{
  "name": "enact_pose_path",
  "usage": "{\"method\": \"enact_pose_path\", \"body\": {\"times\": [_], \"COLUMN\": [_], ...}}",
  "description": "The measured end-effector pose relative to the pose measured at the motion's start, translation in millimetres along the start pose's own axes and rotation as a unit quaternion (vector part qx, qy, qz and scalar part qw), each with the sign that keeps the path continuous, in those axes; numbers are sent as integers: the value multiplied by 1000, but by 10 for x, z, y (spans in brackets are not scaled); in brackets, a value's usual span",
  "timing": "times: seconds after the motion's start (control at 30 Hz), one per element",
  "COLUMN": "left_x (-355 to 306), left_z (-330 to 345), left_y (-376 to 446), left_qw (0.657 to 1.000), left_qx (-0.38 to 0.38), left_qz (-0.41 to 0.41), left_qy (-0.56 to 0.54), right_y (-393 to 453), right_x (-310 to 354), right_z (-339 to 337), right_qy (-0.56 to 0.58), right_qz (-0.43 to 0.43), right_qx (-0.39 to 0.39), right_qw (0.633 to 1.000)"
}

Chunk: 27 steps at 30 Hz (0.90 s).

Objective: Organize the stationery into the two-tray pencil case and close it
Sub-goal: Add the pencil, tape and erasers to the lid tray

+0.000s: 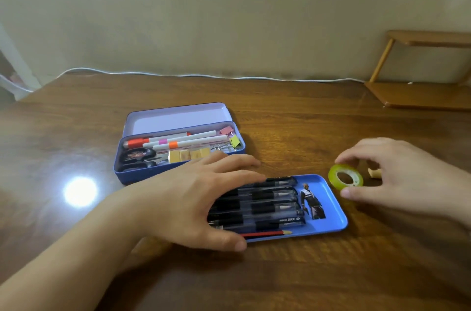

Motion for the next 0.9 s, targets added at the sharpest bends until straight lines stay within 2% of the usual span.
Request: {"method": "enact_pose_path", "body": {"times": [0.13,0.2,0.37,0.53,0.9], "left_x": [-61,-50,8,26,19], "left_z": [56,85,115,109,36], "left_y": [46,70,90,79,59], "left_qw": [999,1000,1000,1000,1000], "left_qx": [6,3,-1,-9,-22], "left_qz": [32,28,17,13,7], "left_qy": [-11,-8,-14,-6,-5], "right_y": [-25,-10,17,26,29], "right_x": [308,399,445,409,459], "right_z": [-16,66,188,193,215], "right_qy": [87,82,61,30,34], "right_qz": [-68,-78,-62,-49,-61], "right_qx": [-13,0,33,20,21], "right_qw": [994,994,996,998,997]}}
Point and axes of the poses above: each hand's wrist, its own y-axis towards the middle knuckle, its own z-axis out of the palm, x = y × z, the point moved 3 cm from there along y, towards the middle knuckle, and after that the axes turned 3 degrees about x, right-handed, at the moved point
